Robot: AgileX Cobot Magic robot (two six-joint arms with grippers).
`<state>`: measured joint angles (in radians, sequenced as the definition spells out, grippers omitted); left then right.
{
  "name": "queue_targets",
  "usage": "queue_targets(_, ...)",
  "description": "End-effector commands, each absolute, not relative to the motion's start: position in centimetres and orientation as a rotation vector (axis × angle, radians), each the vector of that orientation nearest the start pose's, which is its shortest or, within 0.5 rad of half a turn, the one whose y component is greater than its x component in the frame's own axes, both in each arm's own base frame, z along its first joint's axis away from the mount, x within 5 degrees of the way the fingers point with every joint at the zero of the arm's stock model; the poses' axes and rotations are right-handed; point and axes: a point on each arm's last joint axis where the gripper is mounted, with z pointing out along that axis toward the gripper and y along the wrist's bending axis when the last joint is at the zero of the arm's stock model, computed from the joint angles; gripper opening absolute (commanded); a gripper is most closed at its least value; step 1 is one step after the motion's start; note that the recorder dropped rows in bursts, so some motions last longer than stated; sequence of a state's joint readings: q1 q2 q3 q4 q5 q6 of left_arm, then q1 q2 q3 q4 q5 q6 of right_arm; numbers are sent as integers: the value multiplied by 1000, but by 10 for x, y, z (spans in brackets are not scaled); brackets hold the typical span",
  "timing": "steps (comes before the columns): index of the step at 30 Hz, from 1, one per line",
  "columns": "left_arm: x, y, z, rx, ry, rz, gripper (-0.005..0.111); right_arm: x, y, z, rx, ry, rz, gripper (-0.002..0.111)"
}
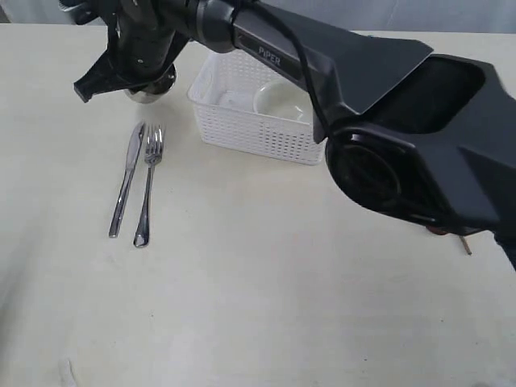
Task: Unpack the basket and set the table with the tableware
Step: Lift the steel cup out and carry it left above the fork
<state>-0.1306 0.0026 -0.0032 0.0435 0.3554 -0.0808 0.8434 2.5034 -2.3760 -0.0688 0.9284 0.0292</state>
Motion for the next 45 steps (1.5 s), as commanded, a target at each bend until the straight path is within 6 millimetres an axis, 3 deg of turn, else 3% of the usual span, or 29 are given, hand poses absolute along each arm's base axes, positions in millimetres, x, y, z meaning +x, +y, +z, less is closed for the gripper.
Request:
queue_targets(1, 53, -5, 182, 73, 1827, -100, 0, 378, 408, 205, -1005, 2287, 282, -1)
queue_targets(10, 53, -5, 182, 73, 1827, -100, 0, 393, 403, 204, -884, 2266, 363, -1)
queue_targets(18, 53, -5, 182, 73, 1827, -100, 0, 394, 400, 203, -867, 2307, 387, -1)
queue_targets(24, 53, -5, 182, 73, 1827, -100, 0, 391, 400, 183, -889, 2395, 373, -1)
queue_targets(28, 53, -5, 182, 73, 1827, -100, 0, 391, 398, 180, -912, 2408, 341, -1)
queue_targets(33, 53, -5, 182, 73, 1827, -100, 0, 386, 390, 189, -948, 2467, 268, -1)
queue_targets(40, 53, -5, 182, 73, 1827, -100, 0, 388, 366, 216, -910, 2496, -29, -1)
queue_targets(45, 53, -5, 182, 73, 1827, -100, 0, 386, 368, 217, -910, 2507, 9, -1)
